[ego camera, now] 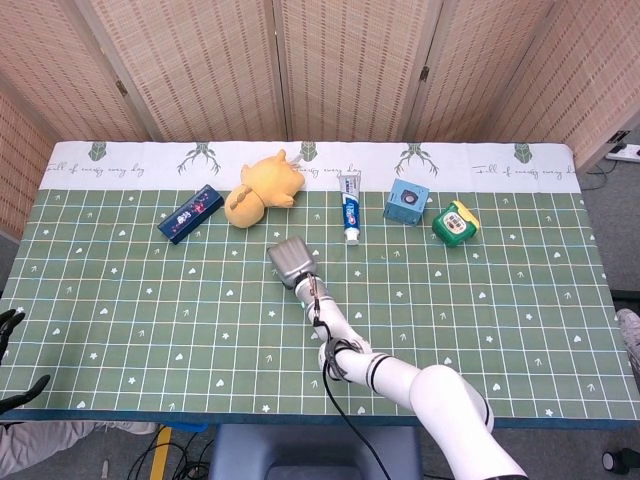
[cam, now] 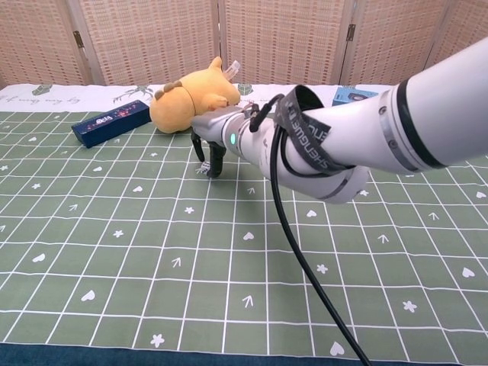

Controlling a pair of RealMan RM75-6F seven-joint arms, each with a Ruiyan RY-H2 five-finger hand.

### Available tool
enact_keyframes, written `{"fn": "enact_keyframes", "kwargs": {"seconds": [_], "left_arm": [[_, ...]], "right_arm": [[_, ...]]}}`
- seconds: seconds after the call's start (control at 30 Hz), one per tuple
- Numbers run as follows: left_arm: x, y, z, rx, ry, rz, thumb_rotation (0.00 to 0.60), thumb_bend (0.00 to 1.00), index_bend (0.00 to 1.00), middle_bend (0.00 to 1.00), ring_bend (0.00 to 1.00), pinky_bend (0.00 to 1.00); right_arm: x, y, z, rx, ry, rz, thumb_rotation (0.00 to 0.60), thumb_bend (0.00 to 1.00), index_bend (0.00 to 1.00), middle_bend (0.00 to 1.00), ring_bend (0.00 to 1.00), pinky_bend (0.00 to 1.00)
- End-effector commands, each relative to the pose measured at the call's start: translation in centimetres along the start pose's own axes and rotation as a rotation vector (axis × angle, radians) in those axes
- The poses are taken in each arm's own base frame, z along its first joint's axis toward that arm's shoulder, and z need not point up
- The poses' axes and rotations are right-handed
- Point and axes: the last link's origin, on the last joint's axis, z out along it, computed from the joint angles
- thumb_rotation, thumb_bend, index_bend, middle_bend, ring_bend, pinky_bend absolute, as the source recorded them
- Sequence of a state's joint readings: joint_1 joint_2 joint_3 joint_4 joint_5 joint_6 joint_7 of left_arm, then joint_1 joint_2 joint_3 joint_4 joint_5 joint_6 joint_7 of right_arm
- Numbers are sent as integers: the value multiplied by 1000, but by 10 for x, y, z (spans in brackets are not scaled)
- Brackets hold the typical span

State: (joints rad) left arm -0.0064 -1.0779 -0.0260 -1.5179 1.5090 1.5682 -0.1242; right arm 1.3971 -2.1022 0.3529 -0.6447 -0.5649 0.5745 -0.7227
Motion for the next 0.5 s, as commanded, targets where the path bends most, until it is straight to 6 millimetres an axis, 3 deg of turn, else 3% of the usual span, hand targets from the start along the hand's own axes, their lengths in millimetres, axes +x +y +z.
{"fn": "enact_keyframes", "kwargs": {"seconds": [0.03,0.3,0.5], "left_arm": [[0,0,0,1,1,0,600,204,130,114,91,183],[0,0,1,2,1,1,600,204,130,114,90,183],[0,-1,1,5,0,1,600,204,130,114,90,183]], "right_arm": [[0,-1,1,1,-1,3,600,257,428,1000,1000,1000],[-3,-2,3,1,-4,-3,600,264,436,1000,1000,1000],[-4,-4,4,3,1,2,600,288,503,1000,1000,1000]]}}
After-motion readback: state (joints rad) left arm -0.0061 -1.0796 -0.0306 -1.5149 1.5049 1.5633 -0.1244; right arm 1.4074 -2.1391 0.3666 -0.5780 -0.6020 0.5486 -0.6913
